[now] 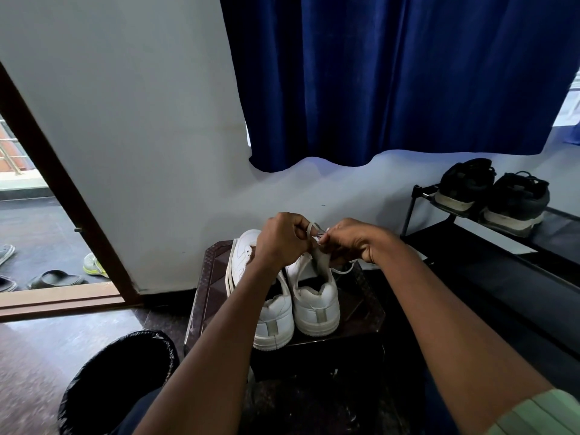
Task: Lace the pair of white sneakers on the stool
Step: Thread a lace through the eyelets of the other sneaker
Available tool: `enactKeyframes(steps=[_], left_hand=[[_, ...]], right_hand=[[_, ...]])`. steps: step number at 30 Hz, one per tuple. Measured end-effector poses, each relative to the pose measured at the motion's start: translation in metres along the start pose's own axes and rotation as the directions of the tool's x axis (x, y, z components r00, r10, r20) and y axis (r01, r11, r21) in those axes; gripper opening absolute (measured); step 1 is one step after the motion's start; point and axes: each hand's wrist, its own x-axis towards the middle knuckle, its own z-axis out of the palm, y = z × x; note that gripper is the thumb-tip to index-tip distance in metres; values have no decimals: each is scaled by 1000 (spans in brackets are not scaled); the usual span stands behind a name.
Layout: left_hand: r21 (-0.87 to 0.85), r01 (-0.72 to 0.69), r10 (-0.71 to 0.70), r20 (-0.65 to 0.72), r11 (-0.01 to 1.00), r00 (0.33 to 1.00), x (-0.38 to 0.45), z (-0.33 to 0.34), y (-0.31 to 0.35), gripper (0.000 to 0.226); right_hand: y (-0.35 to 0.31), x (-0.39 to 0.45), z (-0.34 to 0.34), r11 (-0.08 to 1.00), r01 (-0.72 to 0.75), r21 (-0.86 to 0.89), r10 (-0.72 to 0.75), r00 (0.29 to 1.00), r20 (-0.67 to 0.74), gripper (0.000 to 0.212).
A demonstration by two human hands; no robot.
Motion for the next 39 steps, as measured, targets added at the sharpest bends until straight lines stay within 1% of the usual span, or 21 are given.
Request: enactKeyframes(steps=[3, 6, 8, 12, 14, 16, 19, 21, 22, 23, 24, 25, 26, 27, 28, 30, 33, 35, 36, 38, 39], left_hand=[[-4, 13, -13, -5, 1000, 1000, 0, 3, 0, 27], [47, -9, 11, -31, 999, 999, -2, 5, 2, 26], [21, -9, 9, -33, 1000, 999, -2, 5, 4, 27], [-272, 53, -47, 27, 961, 999, -3, 0, 2, 24], [-441, 119, -106, 53, 890, 993, -4, -2, 3, 18], [-540, 169, -175, 42, 825, 984, -1, -4, 5, 11], [-586, 199, -242, 5, 786, 970, 4, -7, 3, 7], [-607, 212, -274, -11, 766, 962, 6, -10, 1, 9], [-619, 220, -290, -12, 753, 957, 6, -10, 0, 12], [-635, 227, -304, -13, 738, 953, 7, -9, -2, 17], [-652, 229, -319, -20, 723, 948, 7, -10, -2, 22], [-667, 227, -330, -31, 710, 943, 8, -12, -2, 26], [-675, 215, -330, -46, 706, 943, 8, -13, -3, 26], [-679, 196, -317, -57, 708, 947, 8, -15, -3, 25], [-675, 175, -294, -64, 717, 954, 7, -17, -1, 22], [-634, 135, -239, -81, 761, 968, 7, -19, 1, 22], [-458, 79, -150, -120, 885, 981, 11, -20, -6, 18], [-141, -7, -10, -115, 990, 993, 12, -21, -15, 9], [49, -70, 75, -90, 996, 993, 13, -21, -20, 14], [340, -129, 139, -3, 932, 990, 11, -20, -27, 32], [427, -134, 131, 36, 894, 991, 11, -20, -29, 42]], right_hand=[[-1, -2, -2, 1000, -6, 10, 6, 1000, 21, 9], [-2, -4, -2, 995, -25, 95, 19, 998, 59, 14], [-2, -7, -2, 990, -33, 140, 23, 997, 73, 14], [1, -5, -4, 985, -53, 166, 41, 996, 76, 14], [-1, -3, -2, 985, -85, 149, 75, 995, 70, 17], [-5, 0, 0, 977, -116, 180, 114, 993, 26, 22], [-8, 7, -8, 930, -91, 355, 123, 990, -69, 34], [-8, 10, -15, 818, -42, 573, 125, 987, -105, 32], [-8, 11, -17, 786, -18, 617, 119, 985, -123, 30], [-8, 10, -19, 807, 9, 591, 100, 984, -151, 28], [-7, 8, -21, 894, 34, 446, 69, 975, -213, 25], [-5, 7, -23, 979, 44, 201, 11, 964, -266, 23], [-4, 3, -25, 999, 38, -31, -44, 963, -264, 25], [-2, 1, -27, 986, 11, -165, -45, 977, -207, 30], [-1, 0, -29, 978, -20, -205, -5, 993, -121, 36], [1, 0, -29, 993, -43, -110, 44, 999, 8, 38], [-3, 6, -26, 967, 14, 256, -3, 999, -42, 36], [-4, 12, -25, 883, 56, 467, -17, 996, -89, 38], [-4, 14, -27, 820, 64, 569, -15, 996, -90, 39], [-1, 17, -29, 715, 66, 696, 2, 995, -97, 44], [0, 18, -29, 745, 79, 662, 11, 991, -131, 45]])
